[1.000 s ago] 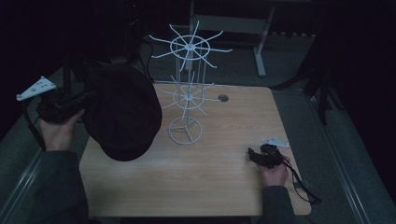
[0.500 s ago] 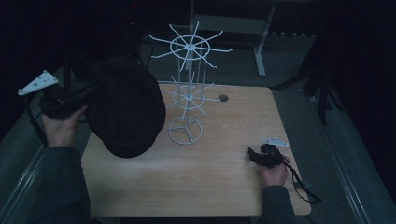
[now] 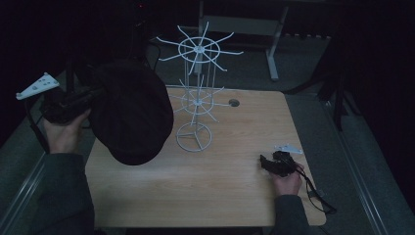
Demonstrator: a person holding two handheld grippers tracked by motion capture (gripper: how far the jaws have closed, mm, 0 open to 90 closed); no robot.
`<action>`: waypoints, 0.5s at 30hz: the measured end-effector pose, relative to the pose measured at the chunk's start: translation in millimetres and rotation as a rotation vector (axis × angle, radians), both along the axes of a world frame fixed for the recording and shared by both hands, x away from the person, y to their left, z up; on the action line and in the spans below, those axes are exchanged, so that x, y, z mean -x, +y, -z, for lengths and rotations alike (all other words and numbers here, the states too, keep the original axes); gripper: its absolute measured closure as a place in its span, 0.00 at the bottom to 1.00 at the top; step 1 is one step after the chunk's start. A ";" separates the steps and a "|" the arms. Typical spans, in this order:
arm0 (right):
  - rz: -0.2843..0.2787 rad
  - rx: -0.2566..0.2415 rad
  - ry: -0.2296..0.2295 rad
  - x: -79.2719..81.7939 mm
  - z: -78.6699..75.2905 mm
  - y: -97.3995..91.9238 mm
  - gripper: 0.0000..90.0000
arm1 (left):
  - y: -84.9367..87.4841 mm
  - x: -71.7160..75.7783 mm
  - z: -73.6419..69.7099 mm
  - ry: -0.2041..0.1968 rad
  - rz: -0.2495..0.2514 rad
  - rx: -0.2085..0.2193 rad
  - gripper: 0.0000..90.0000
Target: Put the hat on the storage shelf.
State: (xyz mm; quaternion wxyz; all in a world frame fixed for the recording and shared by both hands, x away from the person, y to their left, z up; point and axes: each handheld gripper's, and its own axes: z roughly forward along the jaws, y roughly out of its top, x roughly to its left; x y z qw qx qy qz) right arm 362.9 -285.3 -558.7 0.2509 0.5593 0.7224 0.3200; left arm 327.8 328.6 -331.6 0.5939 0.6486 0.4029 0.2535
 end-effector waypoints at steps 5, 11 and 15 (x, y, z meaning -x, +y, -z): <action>0.000 0.000 0.000 0.0 0.0 0.0 0.36 | -0.3 0.0 -1.5 -0.007 0.015 0.010 0.89; 0.000 0.000 0.000 0.0 0.0 0.0 0.36 | 0.2 0.8 -4.4 -0.022 0.027 0.018 0.89; 0.000 0.000 0.000 0.0 0.0 0.0 0.36 | 0.5 1.5 -6.4 -0.032 0.033 0.032 0.89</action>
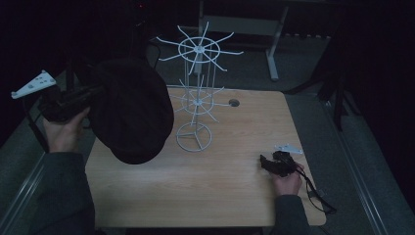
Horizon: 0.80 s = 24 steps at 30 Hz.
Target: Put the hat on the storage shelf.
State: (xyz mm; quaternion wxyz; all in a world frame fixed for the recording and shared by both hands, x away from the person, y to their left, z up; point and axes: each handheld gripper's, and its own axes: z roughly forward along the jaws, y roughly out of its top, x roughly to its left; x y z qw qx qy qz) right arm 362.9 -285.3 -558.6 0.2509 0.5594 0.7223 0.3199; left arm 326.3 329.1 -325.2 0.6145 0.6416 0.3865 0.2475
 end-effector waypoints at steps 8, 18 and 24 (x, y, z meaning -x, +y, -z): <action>0.000 0.000 0.000 0.0 0.0 0.0 0.36 | 0.0 1.1 -4.2 -0.017 0.013 0.015 0.89; 0.000 0.000 -0.001 0.0 0.0 0.0 0.36 | 0.3 2.8 -7.1 -0.024 0.024 0.021 0.89; -0.001 0.000 0.000 0.0 0.0 0.0 0.36 | -0.4 4.8 -13.5 -0.039 0.036 0.025 0.89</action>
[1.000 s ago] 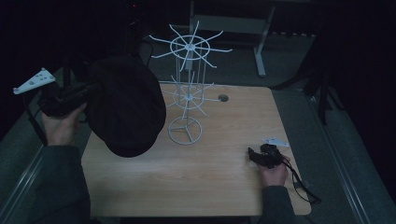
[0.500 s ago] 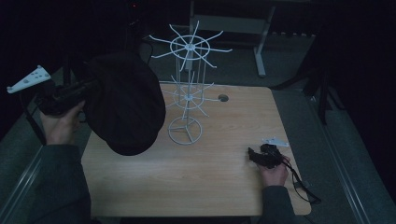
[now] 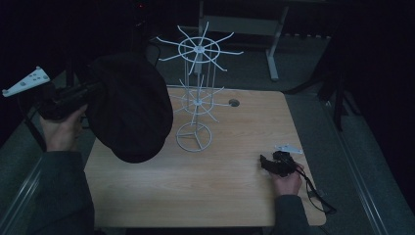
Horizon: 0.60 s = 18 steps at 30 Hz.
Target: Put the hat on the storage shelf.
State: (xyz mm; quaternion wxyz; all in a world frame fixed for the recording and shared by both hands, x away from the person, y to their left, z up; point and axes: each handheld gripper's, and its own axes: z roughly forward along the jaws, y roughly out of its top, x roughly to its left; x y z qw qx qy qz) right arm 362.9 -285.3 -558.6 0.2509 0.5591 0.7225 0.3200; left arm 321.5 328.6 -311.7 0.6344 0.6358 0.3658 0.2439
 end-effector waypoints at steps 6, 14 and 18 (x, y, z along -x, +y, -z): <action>0.000 0.000 0.000 0.0 0.0 0.0 0.36 | -1.3 1.7 -6.2 -0.017 0.010 0.006 0.89; 0.000 0.000 0.000 -0.1 0.0 0.1 0.36 | 0.1 2.9 -9.7 -0.028 0.021 0.024 0.89; 0.000 0.000 0.002 -0.2 -0.1 0.3 0.36 | -3.6 1.4 -13.3 -0.034 0.030 0.021 0.89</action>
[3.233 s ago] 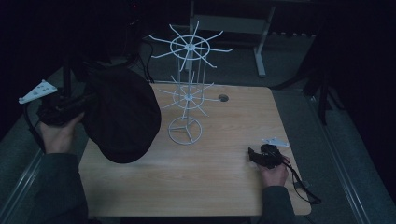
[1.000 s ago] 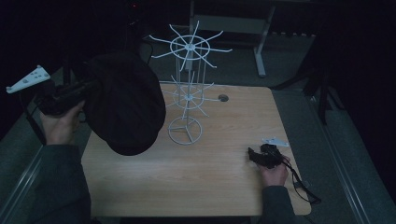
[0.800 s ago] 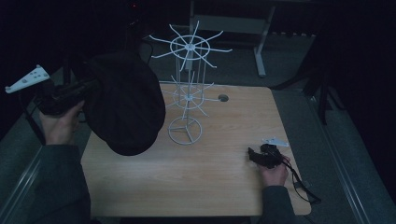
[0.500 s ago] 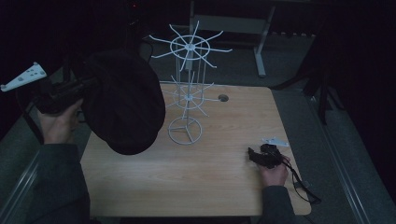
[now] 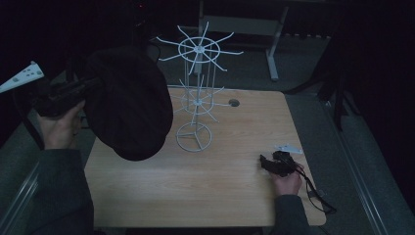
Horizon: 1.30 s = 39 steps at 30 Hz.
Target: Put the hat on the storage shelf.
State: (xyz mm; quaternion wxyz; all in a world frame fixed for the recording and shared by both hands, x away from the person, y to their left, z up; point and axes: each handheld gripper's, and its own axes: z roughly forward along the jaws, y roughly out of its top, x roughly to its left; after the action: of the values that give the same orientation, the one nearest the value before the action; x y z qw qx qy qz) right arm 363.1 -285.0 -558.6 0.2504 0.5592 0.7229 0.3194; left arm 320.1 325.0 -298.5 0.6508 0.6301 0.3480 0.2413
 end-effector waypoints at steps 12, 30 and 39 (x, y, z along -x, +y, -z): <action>0.000 -0.002 0.001 -0.1 0.0 0.4 0.36 | -10.5 -4.8 -7.7 -0.015 0.034 0.006 0.88; -0.002 -0.001 -0.001 -0.3 0.1 0.3 0.36 | -34.9 -26.1 -11.3 0.011 0.064 -0.024 0.88; -0.002 -0.001 -0.001 -0.4 0.1 0.3 0.36 | -42.6 -38.7 -2.5 0.045 0.072 -0.029 0.88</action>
State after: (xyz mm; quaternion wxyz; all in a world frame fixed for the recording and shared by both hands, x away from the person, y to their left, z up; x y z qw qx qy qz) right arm 363.5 -284.7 -558.6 0.2502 0.5583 0.7232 0.3205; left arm 358.8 282.3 -296.0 0.6418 0.6571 0.3359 0.2085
